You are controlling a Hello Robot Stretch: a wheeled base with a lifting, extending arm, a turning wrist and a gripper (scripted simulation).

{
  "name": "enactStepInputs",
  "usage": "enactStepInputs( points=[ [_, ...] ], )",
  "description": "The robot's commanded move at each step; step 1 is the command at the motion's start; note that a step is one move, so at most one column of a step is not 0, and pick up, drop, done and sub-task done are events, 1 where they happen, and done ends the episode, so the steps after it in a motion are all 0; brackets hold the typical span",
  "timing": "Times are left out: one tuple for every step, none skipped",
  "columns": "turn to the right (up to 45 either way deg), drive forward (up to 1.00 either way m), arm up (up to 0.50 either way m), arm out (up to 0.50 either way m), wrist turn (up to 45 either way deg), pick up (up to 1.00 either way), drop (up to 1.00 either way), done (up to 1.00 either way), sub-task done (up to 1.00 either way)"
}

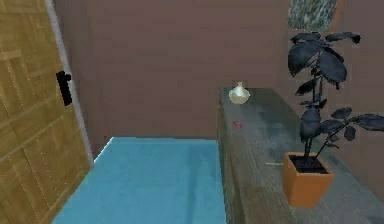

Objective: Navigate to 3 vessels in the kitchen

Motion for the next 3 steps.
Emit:
enactStepInputs(
  points=[
    [0.0,0.95,0.00,0.00,0.0,0.00,0.00,0.00,0.00],
    [27.0,0.00,0.00,0.00,0.0,0.00,0.00,0.00,0.00],
    [0.0,0.00,0.00,0.00,0.0,0.00,0.00,1.00,0.00]
  ],
)
